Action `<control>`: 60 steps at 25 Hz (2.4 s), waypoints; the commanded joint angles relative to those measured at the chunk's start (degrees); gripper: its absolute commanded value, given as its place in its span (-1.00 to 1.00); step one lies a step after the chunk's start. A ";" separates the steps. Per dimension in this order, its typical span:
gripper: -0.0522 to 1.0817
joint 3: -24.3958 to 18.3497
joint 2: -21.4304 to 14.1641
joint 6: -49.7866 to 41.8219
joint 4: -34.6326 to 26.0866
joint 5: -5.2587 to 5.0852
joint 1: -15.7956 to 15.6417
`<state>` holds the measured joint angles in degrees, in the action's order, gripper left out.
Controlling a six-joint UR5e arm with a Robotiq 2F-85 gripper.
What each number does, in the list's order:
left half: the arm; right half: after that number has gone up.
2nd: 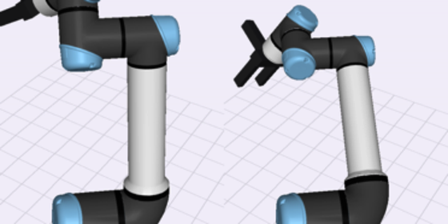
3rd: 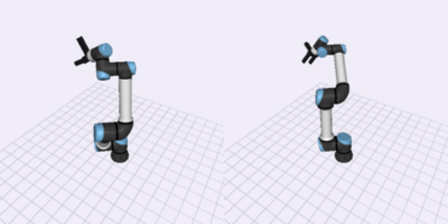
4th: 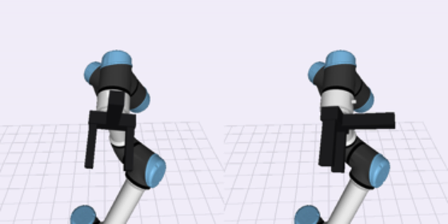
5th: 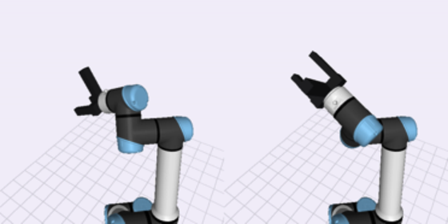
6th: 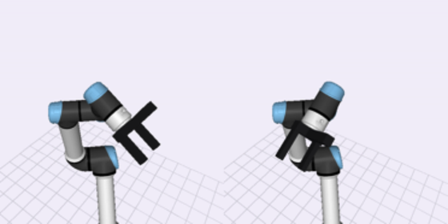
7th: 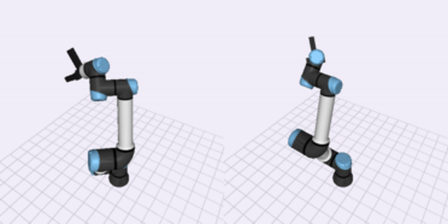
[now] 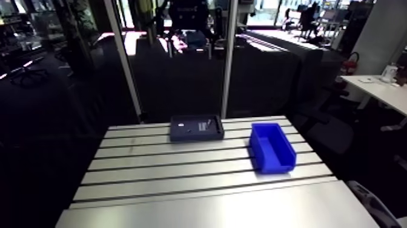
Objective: Pick up the M10 bolt from the tray and put it into the blue bin.
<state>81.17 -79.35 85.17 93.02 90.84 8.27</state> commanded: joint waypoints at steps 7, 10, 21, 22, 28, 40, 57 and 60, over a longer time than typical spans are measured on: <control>-0.90 -1.24 8.12 0.04 5.11 0.35 0.17; -0.90 -1.76 9.18 0.12 5.28 1.31 0.17; -0.90 -2.03 12.34 0.30 7.74 2.28 0.26; -0.90 -2.03 12.43 0.21 7.83 2.37 0.26; -0.90 -1.85 13.92 0.39 10.21 2.37 0.35; -0.90 -0.18 17.44 0.12 15.92 2.37 1.40; -0.73 2.28 21.22 0.12 20.84 1.66 3.42; -0.57 2.28 22.10 0.04 21.19 1.66 3.42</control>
<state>83.46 -58.66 85.33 113.58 92.59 11.65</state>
